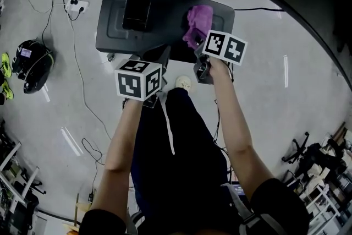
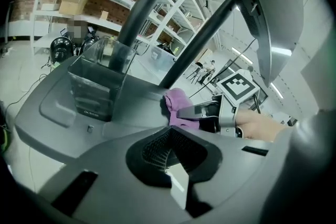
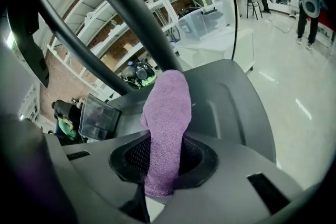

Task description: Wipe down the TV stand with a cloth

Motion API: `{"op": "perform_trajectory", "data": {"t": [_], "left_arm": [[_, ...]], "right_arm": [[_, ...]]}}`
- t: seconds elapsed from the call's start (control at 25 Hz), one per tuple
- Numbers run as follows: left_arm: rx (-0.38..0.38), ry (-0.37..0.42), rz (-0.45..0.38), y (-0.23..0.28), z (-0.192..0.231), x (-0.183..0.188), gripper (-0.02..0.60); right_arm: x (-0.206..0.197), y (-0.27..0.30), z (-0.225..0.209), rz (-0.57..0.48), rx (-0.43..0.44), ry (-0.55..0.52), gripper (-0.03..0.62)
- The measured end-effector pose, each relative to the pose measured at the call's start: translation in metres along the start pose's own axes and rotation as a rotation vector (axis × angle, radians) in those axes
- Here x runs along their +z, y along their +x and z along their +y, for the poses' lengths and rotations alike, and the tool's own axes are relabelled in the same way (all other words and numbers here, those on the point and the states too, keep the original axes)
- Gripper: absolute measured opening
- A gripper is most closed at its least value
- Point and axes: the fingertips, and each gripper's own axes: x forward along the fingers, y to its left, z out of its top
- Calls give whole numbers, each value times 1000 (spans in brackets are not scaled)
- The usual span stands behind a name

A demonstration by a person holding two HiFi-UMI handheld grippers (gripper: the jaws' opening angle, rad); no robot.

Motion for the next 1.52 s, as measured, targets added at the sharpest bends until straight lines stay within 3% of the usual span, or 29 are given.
{"op": "perform_trajectory", "data": {"t": [0.8,1.52], "left_arm": [[-23,-20,-13,33,-50,-9,8],[2,-67,-19,32,-41,-19,6]], "right_arm": [[4,-47,-81,-9,-71,3,89],[1,-67,-118,-38,-123,48,89]]}}
